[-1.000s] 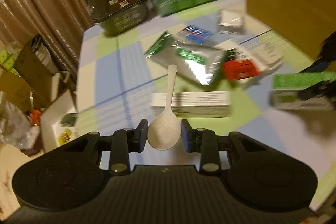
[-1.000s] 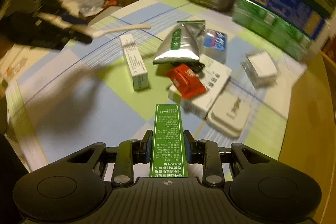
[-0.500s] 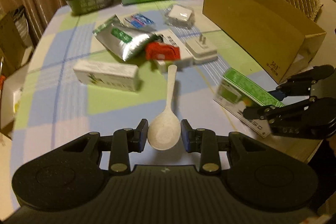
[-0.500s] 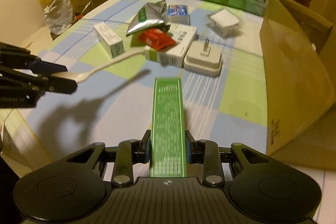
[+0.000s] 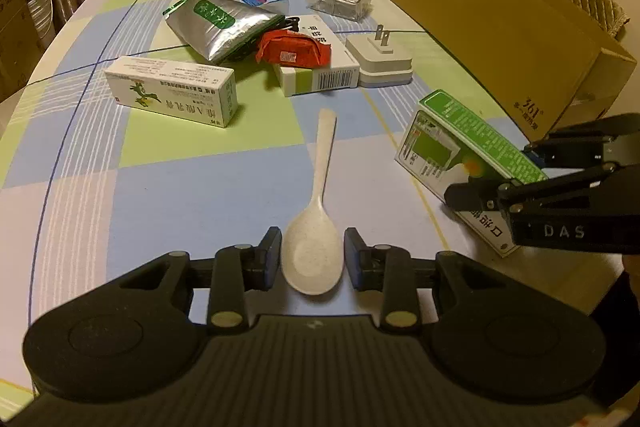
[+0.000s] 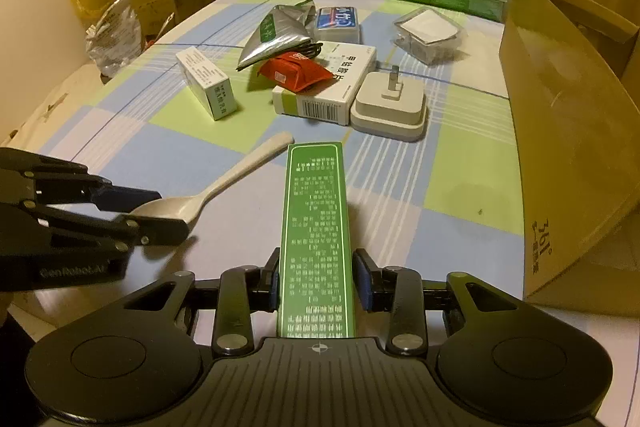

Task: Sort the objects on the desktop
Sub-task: 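Carry the spoon and green box toward the cardboard box with both tools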

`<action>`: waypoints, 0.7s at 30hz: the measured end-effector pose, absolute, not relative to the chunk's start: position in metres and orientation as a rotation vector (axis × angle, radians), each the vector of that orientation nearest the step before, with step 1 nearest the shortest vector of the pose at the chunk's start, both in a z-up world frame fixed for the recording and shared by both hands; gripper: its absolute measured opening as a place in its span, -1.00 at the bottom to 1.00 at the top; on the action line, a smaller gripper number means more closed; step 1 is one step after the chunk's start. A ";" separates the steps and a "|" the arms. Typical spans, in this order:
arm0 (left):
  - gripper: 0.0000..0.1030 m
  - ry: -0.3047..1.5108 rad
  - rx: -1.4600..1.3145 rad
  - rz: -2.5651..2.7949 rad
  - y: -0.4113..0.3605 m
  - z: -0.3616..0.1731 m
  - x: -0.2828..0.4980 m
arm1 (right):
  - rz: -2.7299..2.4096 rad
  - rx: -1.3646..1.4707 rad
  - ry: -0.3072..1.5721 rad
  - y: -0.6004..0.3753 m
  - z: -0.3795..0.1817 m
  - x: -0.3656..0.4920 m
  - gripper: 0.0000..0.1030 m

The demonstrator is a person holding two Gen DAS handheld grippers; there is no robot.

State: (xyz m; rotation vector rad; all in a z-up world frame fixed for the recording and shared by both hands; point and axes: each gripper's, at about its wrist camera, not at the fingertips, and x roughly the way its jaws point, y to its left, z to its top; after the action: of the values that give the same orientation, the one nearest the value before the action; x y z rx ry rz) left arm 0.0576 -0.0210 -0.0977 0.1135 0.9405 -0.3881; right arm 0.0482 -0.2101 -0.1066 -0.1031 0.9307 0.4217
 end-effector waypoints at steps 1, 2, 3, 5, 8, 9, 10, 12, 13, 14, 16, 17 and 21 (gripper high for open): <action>-0.35 0.939 0.115 -0.388 -0.022 -0.099 0.058 | 0.423 -0.104 0.931 -0.210 -0.107 0.049 -0.35; -0.34 0.933 0.116 -0.389 -0.022 -0.099 0.058 | 0.422 -0.103 0.932 -0.210 -0.107 0.050 -0.35; -0.33 0.930 0.118 -0.388 -0.022 -0.100 0.058 | 0.420 -0.101 0.931 -0.210 -0.108 0.051 -0.35; -0.33 0.925 0.122 -0.382 -0.022 -0.100 0.058 | 0.422 -0.096 0.932 -0.210 -0.109 0.053 -0.35; -0.33 0.921 0.133 -0.378 -0.022 -0.100 0.057 | 0.424 -0.099 0.928 -0.210 -0.109 0.053 -0.35; -0.33 0.920 0.138 -0.378 -0.022 -0.100 0.056 | 0.424 -0.100 0.926 -0.210 -0.109 0.053 -0.35; -0.34 0.919 0.147 -0.378 -0.023 -0.100 0.055 | 0.425 -0.100 0.925 -0.211 -0.109 0.053 -0.35; -0.35 0.916 0.171 -0.377 -0.025 -0.100 0.054 | 0.425 -0.100 0.921 -0.211 -0.109 0.054 -0.35; -0.45 0.916 0.174 -0.377 -0.026 -0.100 0.054 | 0.424 -0.101 0.920 -0.211 -0.110 0.054 -0.35; -0.45 0.915 0.174 -0.376 -0.026 -0.100 0.054 | 0.425 -0.101 0.921 -0.211 -0.111 0.055 -0.35; -0.46 0.914 0.176 -0.376 -0.026 -0.100 0.054 | 0.425 -0.103 0.924 -0.210 -0.111 0.056 -0.35; -0.46 0.914 0.177 -0.376 -0.026 -0.100 0.054 | 0.426 -0.106 0.926 -0.209 -0.112 0.057 -0.35; -0.46 0.915 0.164 -0.374 -0.025 -0.099 0.054 | 0.427 -0.120 0.945 -0.206 -0.114 0.059 -0.46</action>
State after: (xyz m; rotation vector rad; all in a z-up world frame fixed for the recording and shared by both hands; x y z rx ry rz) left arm 0.0542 -0.0253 -0.0994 0.1637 0.9149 -0.3735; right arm 0.0594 -0.2058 -0.1144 -0.1204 0.9451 0.4269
